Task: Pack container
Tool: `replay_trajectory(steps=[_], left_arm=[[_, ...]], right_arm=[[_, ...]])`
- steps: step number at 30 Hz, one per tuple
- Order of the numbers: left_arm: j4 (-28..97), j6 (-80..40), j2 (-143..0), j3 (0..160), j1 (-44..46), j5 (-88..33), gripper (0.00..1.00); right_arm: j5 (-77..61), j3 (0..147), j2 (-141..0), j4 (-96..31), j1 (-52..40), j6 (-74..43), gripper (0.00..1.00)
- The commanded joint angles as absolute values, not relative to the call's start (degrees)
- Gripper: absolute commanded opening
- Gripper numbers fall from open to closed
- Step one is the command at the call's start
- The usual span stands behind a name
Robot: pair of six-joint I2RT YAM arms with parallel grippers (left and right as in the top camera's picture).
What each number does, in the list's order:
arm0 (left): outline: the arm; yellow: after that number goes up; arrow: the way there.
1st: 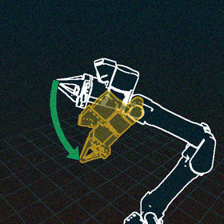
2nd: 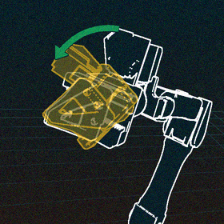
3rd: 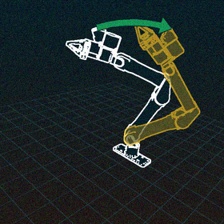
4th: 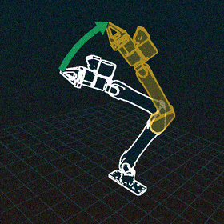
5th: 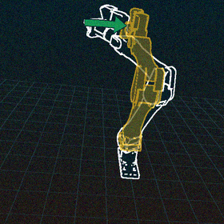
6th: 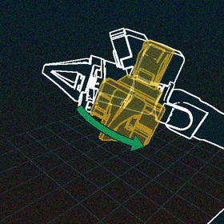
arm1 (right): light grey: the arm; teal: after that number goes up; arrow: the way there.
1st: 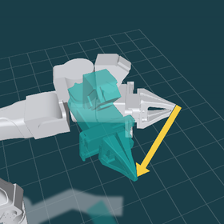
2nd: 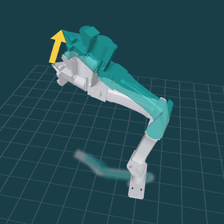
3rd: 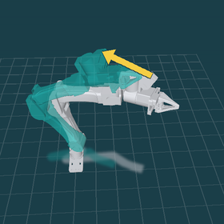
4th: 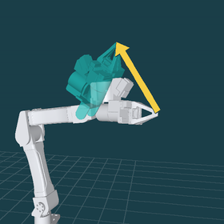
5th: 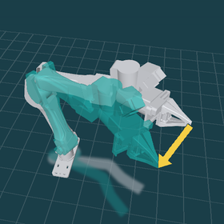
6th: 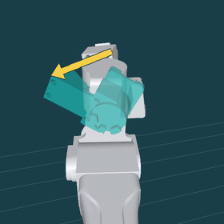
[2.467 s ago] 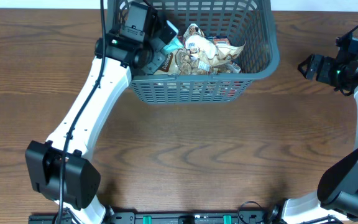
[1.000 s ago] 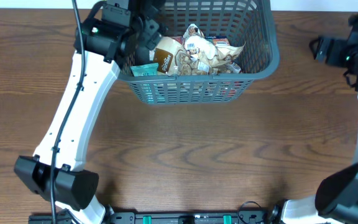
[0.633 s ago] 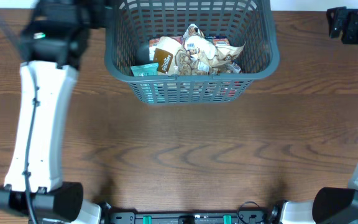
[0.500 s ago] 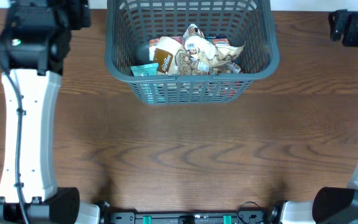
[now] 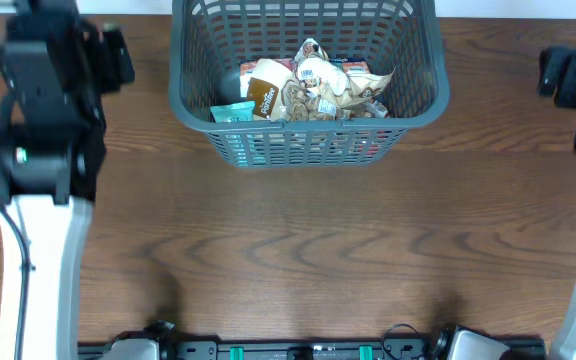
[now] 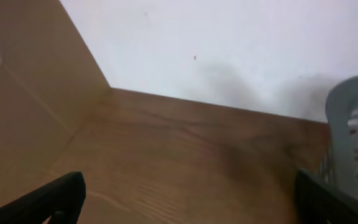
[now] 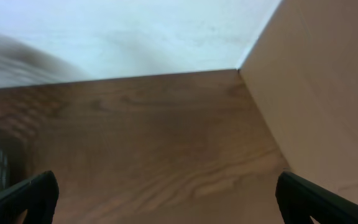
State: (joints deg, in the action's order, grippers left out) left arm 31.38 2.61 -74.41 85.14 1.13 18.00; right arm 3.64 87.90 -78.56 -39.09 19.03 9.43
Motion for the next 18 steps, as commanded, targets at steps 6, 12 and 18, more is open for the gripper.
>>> replay_trajectory(steps=[6,12,18], left_arm=[[25.0,1.6,-58.6,65.1,0.9,14.5,0.99],[24.3,1.7,-46.0,53.4,0.9,11.5,0.99],[27.3,2.5,-35.2,45.6,0.9,1.8,0.99]], right_arm=[[4.7,72.1,-65.3,-36.2,17.0,7.7,0.99],[4.7,60.7,-54.8,-36.2,12.0,7.3,0.99],[4.5,52.6,-46.1,-38.2,4.1,3.7,0.99]])
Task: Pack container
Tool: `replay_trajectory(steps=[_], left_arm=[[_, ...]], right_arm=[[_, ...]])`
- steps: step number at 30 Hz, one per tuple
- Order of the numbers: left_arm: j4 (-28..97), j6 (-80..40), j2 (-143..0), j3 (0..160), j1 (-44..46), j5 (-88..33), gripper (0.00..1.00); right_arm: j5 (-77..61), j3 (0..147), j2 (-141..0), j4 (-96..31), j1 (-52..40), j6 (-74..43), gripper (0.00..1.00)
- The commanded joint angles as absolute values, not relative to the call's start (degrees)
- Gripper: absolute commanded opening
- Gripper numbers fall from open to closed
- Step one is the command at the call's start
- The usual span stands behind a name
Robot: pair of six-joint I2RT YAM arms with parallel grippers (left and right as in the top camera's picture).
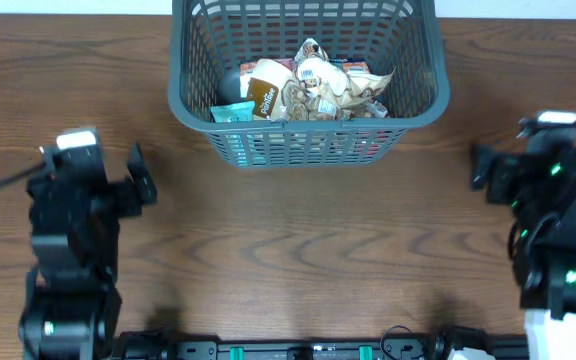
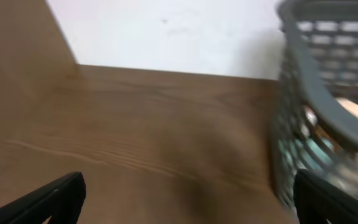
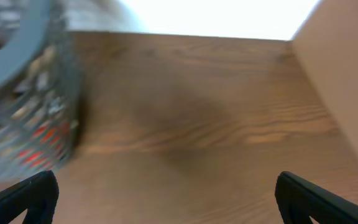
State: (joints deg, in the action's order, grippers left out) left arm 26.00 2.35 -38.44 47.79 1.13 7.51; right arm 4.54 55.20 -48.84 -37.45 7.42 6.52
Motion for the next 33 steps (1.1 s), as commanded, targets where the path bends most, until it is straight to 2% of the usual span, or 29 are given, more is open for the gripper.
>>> replay_trajectory(steps=[1,7,20,33], left_arm=[[28.5,2.5,-34.0,45.2,0.9,1.9,0.99],[36.4,2.8,-29.2,44.5,0.9,1.9,0.99],[41.1,2.7,-20.6,44.5,0.9,1.5,0.99],[43.3,2.7,-20.8,44.5,0.9,1.5,0.99]], right_arm=[[4.5,51.8,-45.2,-38.8,2.9,3.0,0.99],[4.6,47.4,-41.5,-43.3,-4.6,-1.7,0.99],[13.6,46.1,-39.5,-48.9,-17.1,-8.4,0.99],[15.0,46.1,-39.6,-49.0,-18.4,-9.8,0.99]])
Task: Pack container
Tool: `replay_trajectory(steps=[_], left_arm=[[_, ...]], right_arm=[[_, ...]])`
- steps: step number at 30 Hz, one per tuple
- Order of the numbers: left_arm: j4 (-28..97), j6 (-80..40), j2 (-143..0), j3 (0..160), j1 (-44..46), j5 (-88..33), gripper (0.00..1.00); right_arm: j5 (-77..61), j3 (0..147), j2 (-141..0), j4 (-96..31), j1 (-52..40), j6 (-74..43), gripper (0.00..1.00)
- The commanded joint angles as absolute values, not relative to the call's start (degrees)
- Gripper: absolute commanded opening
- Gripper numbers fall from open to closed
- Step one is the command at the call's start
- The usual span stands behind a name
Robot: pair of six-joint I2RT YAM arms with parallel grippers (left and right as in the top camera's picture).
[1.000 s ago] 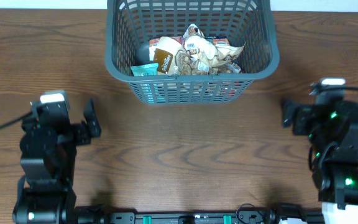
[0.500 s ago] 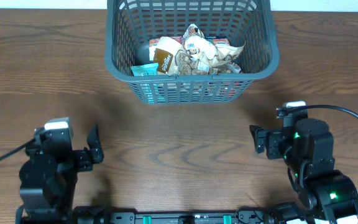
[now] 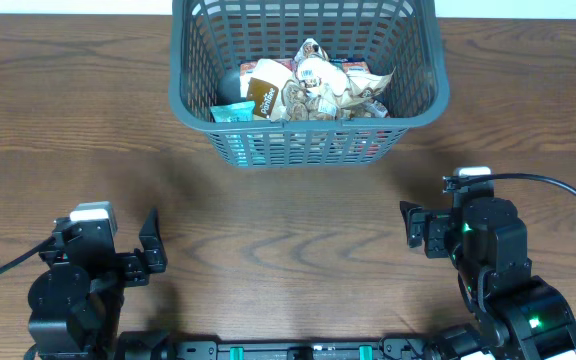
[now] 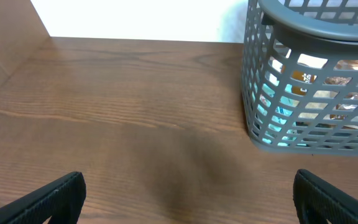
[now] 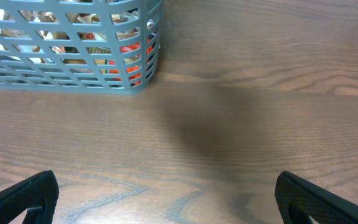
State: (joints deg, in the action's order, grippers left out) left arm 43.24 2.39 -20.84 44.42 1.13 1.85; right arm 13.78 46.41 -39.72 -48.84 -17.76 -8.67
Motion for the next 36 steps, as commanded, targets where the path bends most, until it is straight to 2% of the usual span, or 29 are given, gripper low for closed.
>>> replay_trajectory(steps=[1,28,36], left_arm=[[43.3,2.7,-20.8,44.5,0.9,1.5,0.99],[43.3,2.7,-20.8,44.5,0.9,1.5,0.99],[43.3,2.7,-20.8,44.5,0.9,1.5,0.99]], right_arm=[[15.0,46.1,-39.6,-49.1,-18.4,-9.8,0.99],[14.9,46.0,-39.2,-50.7,-17.5,-9.0,0.99],[9.2,36.9,-28.5,-42.0,-12.4,-8.9,0.99]])
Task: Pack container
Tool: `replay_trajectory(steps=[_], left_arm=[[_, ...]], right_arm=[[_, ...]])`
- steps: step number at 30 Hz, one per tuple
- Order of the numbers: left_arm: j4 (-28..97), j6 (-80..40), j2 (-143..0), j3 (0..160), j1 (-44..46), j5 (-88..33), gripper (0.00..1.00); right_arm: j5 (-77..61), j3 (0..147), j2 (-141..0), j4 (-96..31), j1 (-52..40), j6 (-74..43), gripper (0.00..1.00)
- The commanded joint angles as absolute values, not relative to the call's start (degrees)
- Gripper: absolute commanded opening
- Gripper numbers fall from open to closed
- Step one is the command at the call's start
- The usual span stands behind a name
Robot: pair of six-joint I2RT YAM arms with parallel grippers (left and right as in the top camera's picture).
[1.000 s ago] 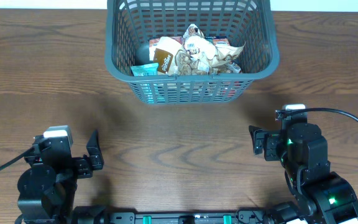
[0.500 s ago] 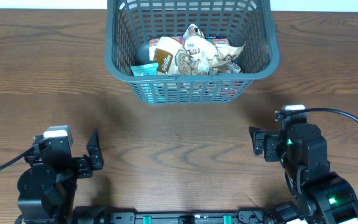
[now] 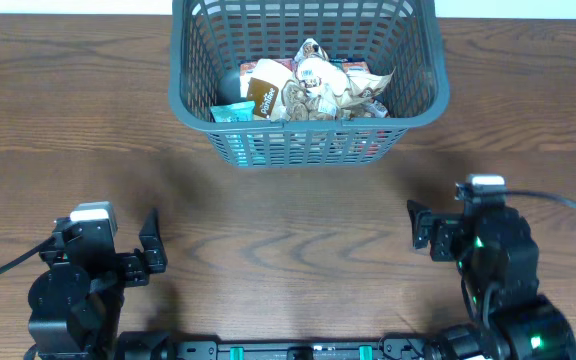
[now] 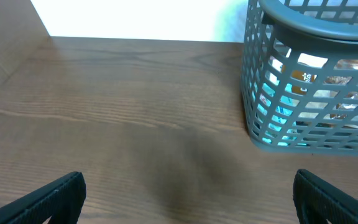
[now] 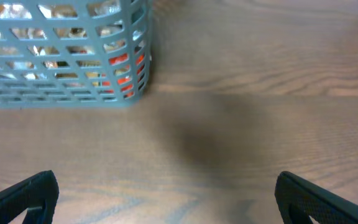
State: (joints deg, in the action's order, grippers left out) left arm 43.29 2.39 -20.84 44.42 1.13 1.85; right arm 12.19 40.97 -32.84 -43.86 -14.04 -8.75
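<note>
A grey plastic basket (image 3: 423, 100) stands at the far middle of the wooden table, holding several snack packets (image 3: 308, 85). Both wrist views catch it from the side: basket (image 4: 303, 81) at the right of the left one, basket (image 5: 61, 62) at the upper left of the right one. My left gripper (image 4: 188, 202) is open near the table's front left, with bare wood between its fingertips (image 4: 61, 196). Near the front right my right gripper (image 5: 166, 199) is open too, nothing between its fingertips (image 5: 319, 199).
The wooden table (image 3: 288, 230) stretches bare between the basket and both arms. A pale wall (image 4: 135, 18) runs behind the table's far edge. Cables trail from each arm at the front corners.
The right arm has shifted a little to the right and toward the front edge, so the basket sits slightly further left in its view. The left arm has not moved.
Both arms stood raised at the far corners, beside the basket, grippers open. Then they were lower and nearer the middle of the table's sides. Later they were down at the front edge, facing the basket, and remain there with both grippers open and the basket's contents unchanged.
</note>
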Motion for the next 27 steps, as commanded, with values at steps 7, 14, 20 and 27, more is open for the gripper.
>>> replay_trajectory(steps=[7,14,20,27], left_arm=[[43.3,2.7,-20.8,44.5,0.9,1.5,0.99],[43.3,2.7,-20.8,44.5,0.9,1.5,0.99],[43.3,2.7,-20.8,44.5,0.9,1.5,0.99],[43.3,2.7,-20.8,44.5,0.9,1.5,0.99]], right_arm=[[4.4,24.1,-17.2,-29.8,-8.7,-8.9,0.99],[3.1,15.1,-11.4,-19.6,-5.5,-8.0,0.99],[2.5,11.3,-9.1,-15.1,-5.3,-2.1,0.99],[2.5,9.9,-8.6,-15.0,-4.8,1.4,0.99]])
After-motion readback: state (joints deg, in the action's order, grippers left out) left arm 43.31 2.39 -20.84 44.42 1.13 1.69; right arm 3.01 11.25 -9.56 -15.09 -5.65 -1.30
